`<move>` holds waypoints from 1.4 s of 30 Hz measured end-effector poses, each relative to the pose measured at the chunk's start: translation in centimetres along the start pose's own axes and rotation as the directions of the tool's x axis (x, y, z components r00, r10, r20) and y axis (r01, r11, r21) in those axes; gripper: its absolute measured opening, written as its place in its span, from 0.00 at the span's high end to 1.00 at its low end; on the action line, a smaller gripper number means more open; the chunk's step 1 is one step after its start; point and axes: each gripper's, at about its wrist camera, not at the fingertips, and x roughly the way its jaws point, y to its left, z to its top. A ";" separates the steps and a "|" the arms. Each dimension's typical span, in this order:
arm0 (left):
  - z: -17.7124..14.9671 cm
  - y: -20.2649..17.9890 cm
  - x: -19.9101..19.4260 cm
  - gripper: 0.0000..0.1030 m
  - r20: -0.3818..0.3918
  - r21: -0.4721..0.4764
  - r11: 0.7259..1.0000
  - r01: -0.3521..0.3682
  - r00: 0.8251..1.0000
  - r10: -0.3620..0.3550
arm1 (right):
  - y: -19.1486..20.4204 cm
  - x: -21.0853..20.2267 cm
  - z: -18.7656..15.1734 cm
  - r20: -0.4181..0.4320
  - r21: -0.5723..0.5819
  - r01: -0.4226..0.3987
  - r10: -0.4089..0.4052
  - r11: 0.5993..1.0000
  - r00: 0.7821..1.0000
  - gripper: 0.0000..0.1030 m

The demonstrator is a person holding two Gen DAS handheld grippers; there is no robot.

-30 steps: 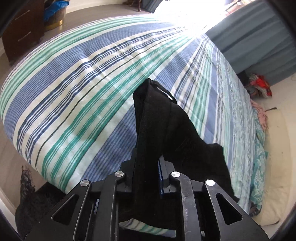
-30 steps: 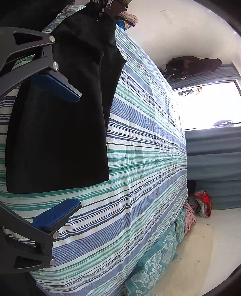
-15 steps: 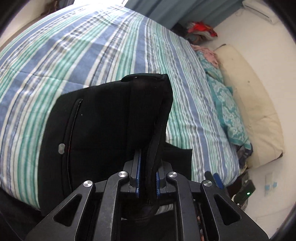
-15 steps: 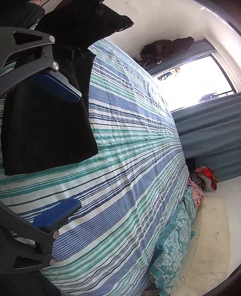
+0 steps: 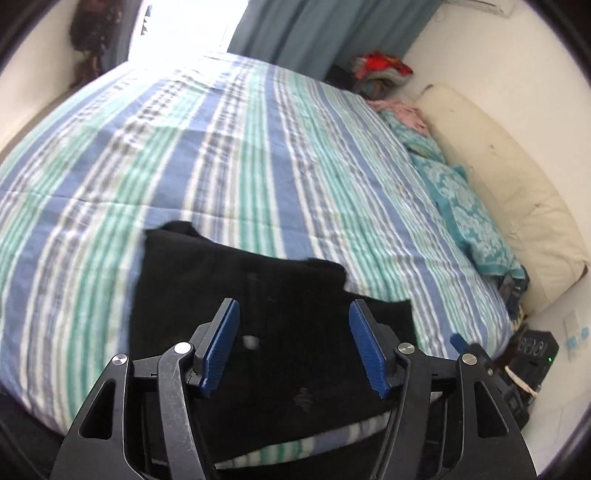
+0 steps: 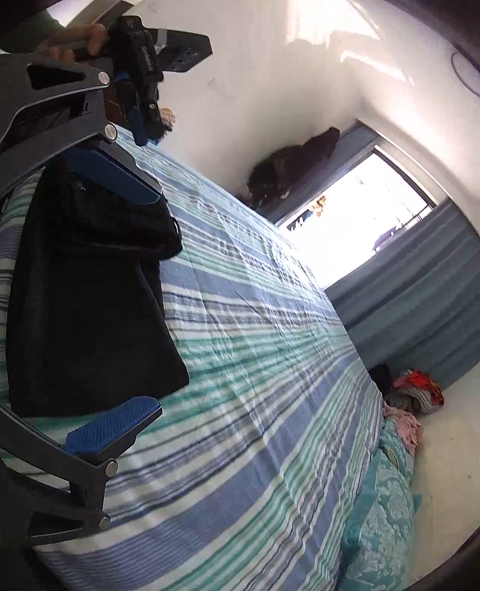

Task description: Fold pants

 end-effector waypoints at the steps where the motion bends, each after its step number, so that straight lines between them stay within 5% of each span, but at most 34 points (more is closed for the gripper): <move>1: 0.3 2.1 -0.4 0.37 0.027 -0.023 0.997 -0.072 0.997 0.072 | 1.0 1.0 -0.5 -0.043 -0.017 -0.046 0.045 0.999 0.998 0.00; 4: -0.8 8.0 -0.6 0.37 0.061 -0.110 0.964 -0.244 0.966 0.251 | 4.5 4.8 -2.4 -0.245 -0.039 -0.223 0.208 0.974 0.947 0.00; 8: -4.9 13.2 0.0 0.37 0.028 -0.258 0.920 -0.295 0.950 0.312 | 9.1 8.0 -4.6 -0.436 -0.222 -0.341 0.220 0.914 0.873 0.04; 12: -7.4 14.8 1.1 0.39 -0.034 -0.309 0.888 -0.339 0.938 0.346 | 9.4 10.9 -5.4 -0.543 -0.229 -0.371 0.198 0.900 0.816 0.16; 15: -6.8 14.8 0.9 0.38 -0.005 -0.326 0.891 -0.315 0.943 0.332 | 8.9 13.3 -5.6 -0.608 -0.186 -0.372 0.190 0.910 0.771 0.20; 17: -6.6 14.6 1.0 0.38 0.000 -0.315 0.892 -0.324 0.940 0.341 | 8.2 14.5 -5.6 -0.623 -0.183 -0.333 0.152 0.925 0.767 0.22; 21: -6.8 15.0 1.8 0.38 -0.028 -0.316 0.893 -0.321 0.944 0.330 | 6.3 15.6 -5.2 -0.663 0.010 -0.373 0.285 0.928 0.692 0.22; 25: -6.9 15.1 2.3 0.38 -0.038 -0.318 0.891 -0.323 0.944 0.329 | 5.5 15.5 -4.8 -0.641 0.229 -0.454 0.484 0.861 0.595 0.27; 28: -6.9 15.1 2.3 0.38 -0.038 -0.317 0.892 -0.323 0.944 0.328 | 5.9 16.9 -5.2 -0.684 0.175 -0.383 0.392 0.907 0.615 0.28; 33: -7.0 15.4 2.3 0.38 -0.047 -0.325 0.888 -0.325 0.943 0.328 | 6.8 19.0 -6.0 -0.670 0.231 -0.368 0.422 0.901 0.611 0.30; 35: -7.0 15.7 2.3 0.38 -0.050 -0.337 0.883 -0.326 0.943 0.329 | 8.0 18.8 -6.0 -0.683 0.188 -0.362 0.386 0.913 0.620 0.56; 37: -7.0 16.0 2.4 0.38 -0.051 -0.351 0.879 -0.321 0.944 0.325 | 8.8 18.2 -5.5 -0.673 0.150 -0.344 0.350 0.927 0.651 0.76; 42: -6.9 16.1 2.3 0.38 -0.047 -0.357 0.879 -0.315 0.946 0.320 | 11.5 14.8 -1.4 -0.571 0.141 -0.406 0.409 0.903 0.712 0.82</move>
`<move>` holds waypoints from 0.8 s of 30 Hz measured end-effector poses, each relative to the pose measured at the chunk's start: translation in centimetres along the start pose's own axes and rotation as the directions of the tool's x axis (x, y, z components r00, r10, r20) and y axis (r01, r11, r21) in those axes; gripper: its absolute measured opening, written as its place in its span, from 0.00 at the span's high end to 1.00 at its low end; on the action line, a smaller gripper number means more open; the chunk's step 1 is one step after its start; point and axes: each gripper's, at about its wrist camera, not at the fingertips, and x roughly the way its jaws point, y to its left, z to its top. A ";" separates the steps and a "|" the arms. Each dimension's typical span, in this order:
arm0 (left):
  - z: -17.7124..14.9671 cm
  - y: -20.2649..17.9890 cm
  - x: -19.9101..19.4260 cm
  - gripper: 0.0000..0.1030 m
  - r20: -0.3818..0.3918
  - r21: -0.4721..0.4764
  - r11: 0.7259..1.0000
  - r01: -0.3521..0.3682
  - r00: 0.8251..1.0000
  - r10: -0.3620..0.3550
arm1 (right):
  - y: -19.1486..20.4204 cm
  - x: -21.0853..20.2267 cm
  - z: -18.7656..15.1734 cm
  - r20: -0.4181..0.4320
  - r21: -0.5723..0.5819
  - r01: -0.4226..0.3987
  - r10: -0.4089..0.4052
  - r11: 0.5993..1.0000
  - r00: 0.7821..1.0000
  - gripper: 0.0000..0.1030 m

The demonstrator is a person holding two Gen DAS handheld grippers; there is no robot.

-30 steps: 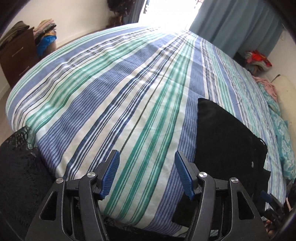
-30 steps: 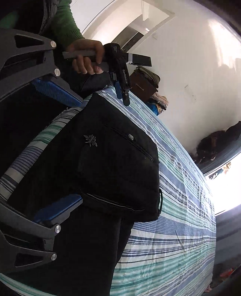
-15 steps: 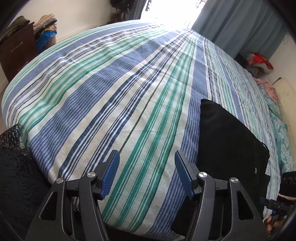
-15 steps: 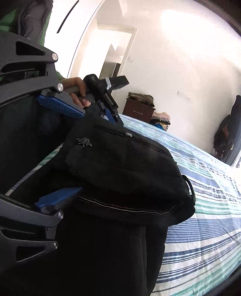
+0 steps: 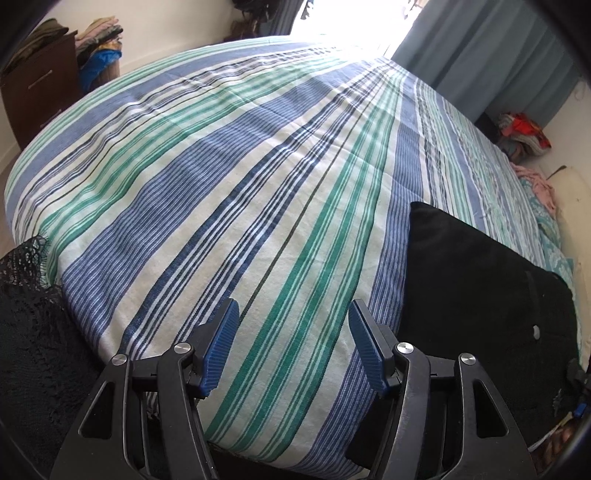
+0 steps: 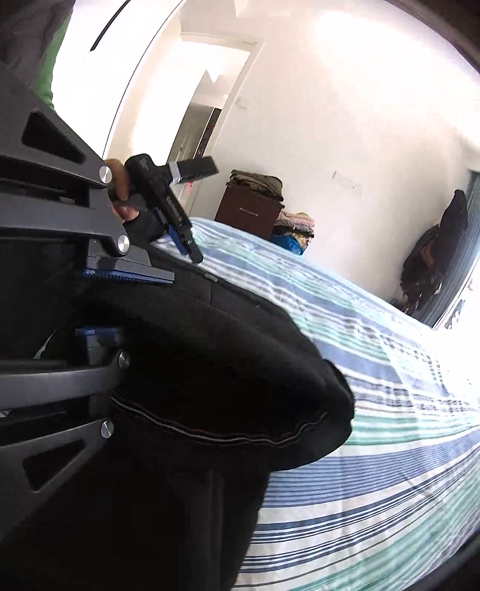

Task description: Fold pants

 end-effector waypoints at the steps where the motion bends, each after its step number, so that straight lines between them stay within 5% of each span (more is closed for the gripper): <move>1: 0.0 -0.1 -0.2 0.38 0.004 0.004 1.000 0.002 1.000 -0.002 | 1.2 -0.7 0.4 0.017 -0.020 -0.008 0.008 1.000 1.000 0.82; 5: 0.0 -0.1 -1.0 0.38 0.024 0.015 1.000 0.017 1.000 -0.017 | 4.7 -4.1 1.1 0.056 -0.108 -0.027 0.033 0.994 0.998 0.83; 10: 0.0 0.0 -1.4 0.38 0.023 0.005 0.999 0.037 0.999 -0.037 | 4.7 -8.6 0.3 0.082 -0.124 0.004 0.006 0.992 0.997 0.83; 19: -1.2 -3.2 -2.0 0.38 0.032 0.133 0.990 0.044 0.998 -0.049 | -3.1 -15.0 -3.4 0.139 0.036 0.104 -0.108 0.994 0.984 0.83; 24: -3.1 -7.3 -3.0 0.38 0.056 0.323 0.946 0.029 0.997 -0.050 | -9.8 -14.3 -6.6 0.080 0.164 0.242 -0.257 0.956 0.963 0.83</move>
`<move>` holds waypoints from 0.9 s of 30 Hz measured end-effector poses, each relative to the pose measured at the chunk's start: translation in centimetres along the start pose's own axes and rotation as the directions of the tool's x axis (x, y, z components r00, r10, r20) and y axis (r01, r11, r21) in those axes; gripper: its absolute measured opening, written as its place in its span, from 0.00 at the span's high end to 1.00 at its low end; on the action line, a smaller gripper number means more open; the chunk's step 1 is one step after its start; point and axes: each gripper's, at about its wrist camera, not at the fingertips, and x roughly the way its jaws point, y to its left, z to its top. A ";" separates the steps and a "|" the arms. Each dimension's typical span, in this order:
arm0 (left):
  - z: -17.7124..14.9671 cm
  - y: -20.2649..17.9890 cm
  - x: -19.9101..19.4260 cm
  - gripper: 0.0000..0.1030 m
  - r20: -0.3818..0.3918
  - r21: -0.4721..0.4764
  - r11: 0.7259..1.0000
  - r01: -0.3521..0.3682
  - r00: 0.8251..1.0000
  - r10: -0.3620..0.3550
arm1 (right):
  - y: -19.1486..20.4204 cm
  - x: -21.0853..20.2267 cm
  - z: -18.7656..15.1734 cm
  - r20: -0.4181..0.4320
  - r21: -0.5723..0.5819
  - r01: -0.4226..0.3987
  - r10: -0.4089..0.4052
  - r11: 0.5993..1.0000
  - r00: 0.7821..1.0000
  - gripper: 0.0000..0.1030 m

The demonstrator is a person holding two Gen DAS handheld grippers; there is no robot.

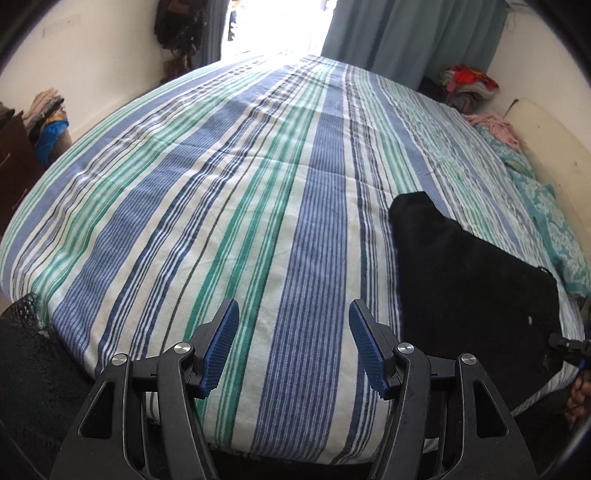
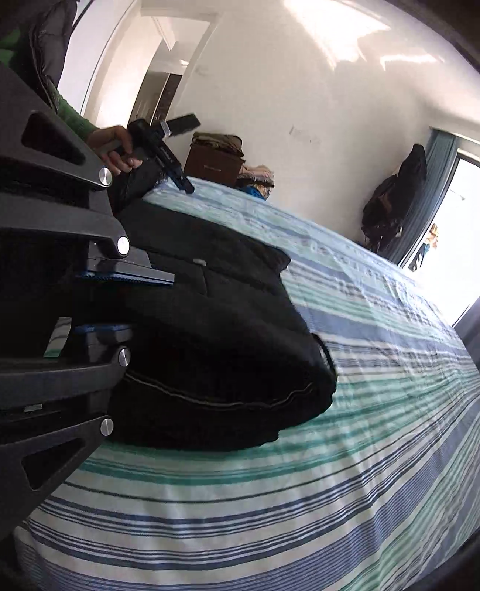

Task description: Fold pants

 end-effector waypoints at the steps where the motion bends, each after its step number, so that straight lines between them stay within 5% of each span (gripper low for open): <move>1: -0.2 -1.0 -0.2 0.37 0.004 0.045 0.999 0.001 1.000 -0.001 | -0.7 0.7 -0.5 -0.015 0.005 0.063 -0.063 0.998 0.998 0.79; 5: -1.0 -4.8 -1.7 0.37 0.025 0.191 0.981 0.014 0.999 -0.020 | -1.2 0.0 -0.4 0.000 0.010 0.119 -0.119 0.993 0.993 0.62; 9: -1.5 -8.7 -3.2 0.36 0.072 0.312 0.949 0.046 0.995 -0.072 | 2.5 -3.6 0.9 0.118 -0.140 0.270 -0.254 0.953 0.960 0.60; 13: -2.9 -12.6 -2.7 0.36 0.057 0.441 0.896 0.060 0.994 -0.095 | 7.9 -4.1 2.6 0.189 -0.277 0.222 -0.174 0.935 0.966 0.60; 16: -5.1 -14.2 -0.9 0.36 -0.011 0.532 0.845 0.059 0.998 -0.062 | 9.3 -0.3 1.8 0.099 -0.329 0.171 -0.146 0.929 0.984 0.60; 20: -6.5 -14.6 -0.8 0.36 -0.017 0.592 0.805 0.041 0.999 -0.038 | 5.0 4.5 -1.7 -0.053 -0.358 0.294 -0.333 0.886 0.941 0.67; 27: -2.0 -13.6 -2.2 0.24 -0.013 0.447 0.887 0.115 0.992 -0.122 | 9.0 1.1 3.0 0.079 -0.368 0.266 -0.256 0.891 0.964 0.67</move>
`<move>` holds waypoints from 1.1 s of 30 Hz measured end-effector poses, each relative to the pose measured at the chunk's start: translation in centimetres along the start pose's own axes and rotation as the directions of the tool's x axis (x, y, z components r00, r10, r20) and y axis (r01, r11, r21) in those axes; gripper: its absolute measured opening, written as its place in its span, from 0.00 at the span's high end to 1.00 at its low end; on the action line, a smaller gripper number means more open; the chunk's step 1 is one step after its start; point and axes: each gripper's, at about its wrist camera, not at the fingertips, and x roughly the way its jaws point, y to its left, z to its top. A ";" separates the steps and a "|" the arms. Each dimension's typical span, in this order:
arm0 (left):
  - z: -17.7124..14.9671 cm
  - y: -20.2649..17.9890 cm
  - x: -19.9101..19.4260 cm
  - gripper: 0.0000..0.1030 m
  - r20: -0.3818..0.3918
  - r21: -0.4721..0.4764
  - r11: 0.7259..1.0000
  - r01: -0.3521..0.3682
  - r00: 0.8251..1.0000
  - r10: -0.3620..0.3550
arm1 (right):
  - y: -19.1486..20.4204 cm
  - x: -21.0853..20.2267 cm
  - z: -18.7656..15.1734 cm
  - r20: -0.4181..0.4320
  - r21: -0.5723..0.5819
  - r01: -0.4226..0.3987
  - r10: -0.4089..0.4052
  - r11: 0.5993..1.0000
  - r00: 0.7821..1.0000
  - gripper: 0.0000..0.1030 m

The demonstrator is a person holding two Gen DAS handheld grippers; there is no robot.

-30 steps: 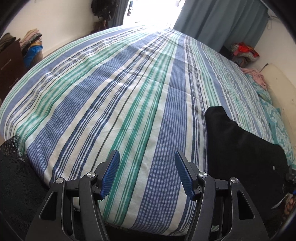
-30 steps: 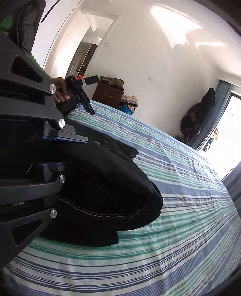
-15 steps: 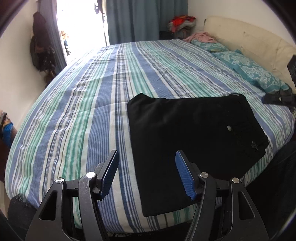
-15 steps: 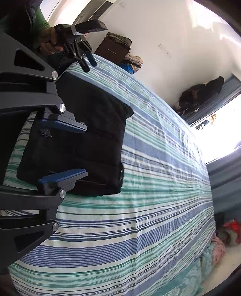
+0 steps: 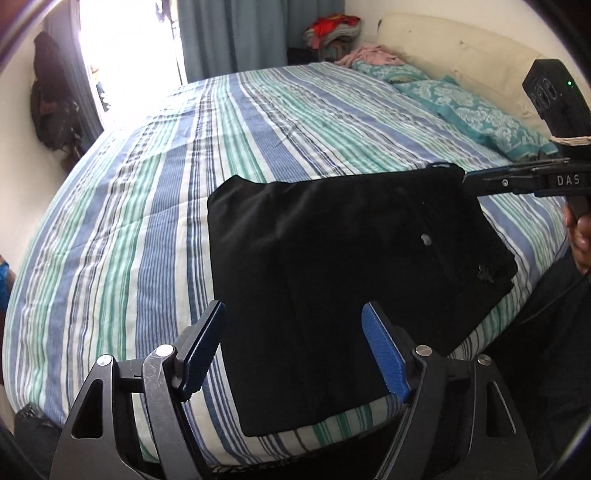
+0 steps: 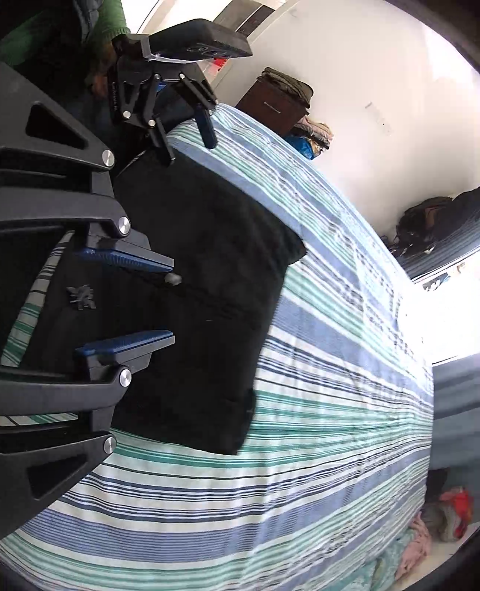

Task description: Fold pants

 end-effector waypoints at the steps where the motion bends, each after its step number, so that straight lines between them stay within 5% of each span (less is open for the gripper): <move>1: 0.3 0.2 0.5 0.24 -0.008 -0.006 1.000 -0.011 1.000 0.011 | 0.2 0.0 1.1 0.017 -0.010 0.012 -0.012 1.000 1.000 0.67; 4: -0.4 0.4 2.4 0.24 -0.060 -0.011 1.000 -0.022 0.998 0.021 | -1.0 2.0 3.9 0.036 -0.008 0.048 -0.048 0.999 0.998 0.67; 8: -2.4 -0.3 2.8 0.24 -0.098 0.028 0.999 -0.022 0.995 0.025 | -5.6 6.9 3.5 -0.078 0.112 0.119 -0.111 0.987 0.991 0.69; 14: -1.5 1.0 0.3 0.24 -0.065 -0.046 0.999 0.024 0.998 -0.027 | -4.1 2.7 3.1 0.015 0.117 0.098 -0.101 0.988 0.995 0.68; 21: -1.5 1.4 0.9 0.24 -0.080 -0.113 0.992 0.051 0.995 -0.061 | 0.7 -2.1 -2.9 -0.037 0.075 0.007 -0.004 0.997 0.999 0.68; 24: -2.3 0.6 2.7 0.24 -0.150 -0.092 0.995 0.035 0.987 -0.049 | 1.7 -0.3 -6.0 -0.120 0.055 0.060 -0.053 0.997 0.991 0.68; 29: -2.8 1.2 1.1 0.23 -0.143 -0.089 0.995 0.038 0.988 -0.050 | 0.6 2.2 -9.8 -0.242 0.129 0.118 -0.084 0.985 0.967 0.68; 31: -2.7 2.2 0.3 0.21 -0.127 -0.121 0.992 0.039 0.990 -0.054 | 0.6 0.8 -10.1 -0.201 0.143 0.116 -0.086 0.983 0.976 0.67; 33: -2.6 3.3 -0.3 0.15 -0.113 -0.157 0.987 0.035 0.992 -0.053 | 0.4 -1.3 -9.7 -0.118 0.174 0.097 -0.077 0.980 0.990 0.49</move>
